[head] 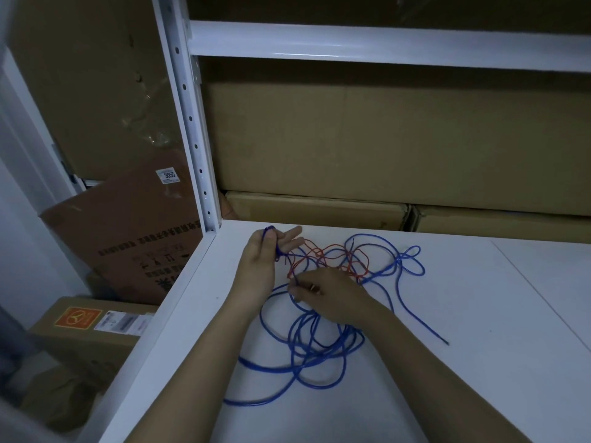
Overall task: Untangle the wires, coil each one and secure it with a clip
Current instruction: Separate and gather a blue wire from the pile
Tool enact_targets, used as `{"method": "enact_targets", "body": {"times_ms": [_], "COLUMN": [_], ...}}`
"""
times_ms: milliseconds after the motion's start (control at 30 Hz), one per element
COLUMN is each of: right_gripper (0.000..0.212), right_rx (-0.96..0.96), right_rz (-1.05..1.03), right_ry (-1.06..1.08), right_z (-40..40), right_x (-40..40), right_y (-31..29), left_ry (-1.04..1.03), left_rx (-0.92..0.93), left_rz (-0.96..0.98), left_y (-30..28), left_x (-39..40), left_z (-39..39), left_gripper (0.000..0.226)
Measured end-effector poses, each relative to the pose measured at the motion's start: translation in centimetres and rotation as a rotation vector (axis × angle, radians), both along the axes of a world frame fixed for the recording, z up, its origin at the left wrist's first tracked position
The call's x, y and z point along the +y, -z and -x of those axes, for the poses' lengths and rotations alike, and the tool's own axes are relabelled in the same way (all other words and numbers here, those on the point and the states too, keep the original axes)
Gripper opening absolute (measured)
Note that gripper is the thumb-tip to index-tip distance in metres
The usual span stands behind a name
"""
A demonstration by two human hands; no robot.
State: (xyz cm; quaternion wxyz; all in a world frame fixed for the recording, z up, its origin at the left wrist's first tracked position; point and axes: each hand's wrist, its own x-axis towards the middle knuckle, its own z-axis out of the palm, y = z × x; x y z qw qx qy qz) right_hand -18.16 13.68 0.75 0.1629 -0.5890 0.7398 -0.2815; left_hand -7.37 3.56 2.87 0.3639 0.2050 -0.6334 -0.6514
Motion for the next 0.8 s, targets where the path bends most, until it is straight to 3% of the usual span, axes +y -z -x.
{"method": "enact_targets", "body": {"times_ms": [100, 233, 300, 367, 433, 500, 567, 667, 800], "right_gripper": [0.018, 0.015, 0.012, 0.013, 0.016, 0.025, 0.031, 0.015, 0.017], "right_rx": [-0.021, -0.109, -0.194, -0.151, 0.081, 0.241, 0.232, 0.12, 0.197], "right_rz": [-0.025, 0.063, 0.149, 0.251, 0.343, 0.436, 0.492, 0.525, 0.379], "right_ry": [-0.032, -0.014, 0.05, 0.098, 0.111, 0.108, 0.116, 0.131, 0.114], "right_z": [0.0, -0.1, 0.5, 1.4, 2.0, 2.5, 2.6, 2.9, 3.9], "right_x": [0.2, 0.8, 1.0, 1.1, 1.0, 0.6, 0.1, -0.9, -1.8], "right_y": [0.1, -0.2, -0.3, -0.4, -0.3, -0.2, -0.5, -2.3, -4.2], "left_ry": [-0.047, -0.221, -0.251, -0.206, -0.112, 0.028, 0.098, 0.169, 0.102], "left_rx": [-0.189, -0.472, -0.527, -0.564, -0.566, -0.517, -0.419, -0.251, -0.062], "left_rz": [0.254, 0.887, 1.012, 1.039, 0.973, 0.741, 0.508, 0.233, 0.09], "left_y": [1.2, 3.7, 4.0, 3.9, 3.6, 2.8, 1.4, -0.9, -3.1], "left_x": [-0.4, -1.3, -1.5, -1.3, -0.8, -0.2, -0.2, -0.5, -0.8], "left_z": [0.2, 0.0, -0.3, -0.4, -0.4, -0.3, -0.2, 0.1, 0.5], "left_gripper": [0.023, 0.023, 0.029, 0.037, 0.038, 0.033, 0.036, 0.039, 0.041]}}
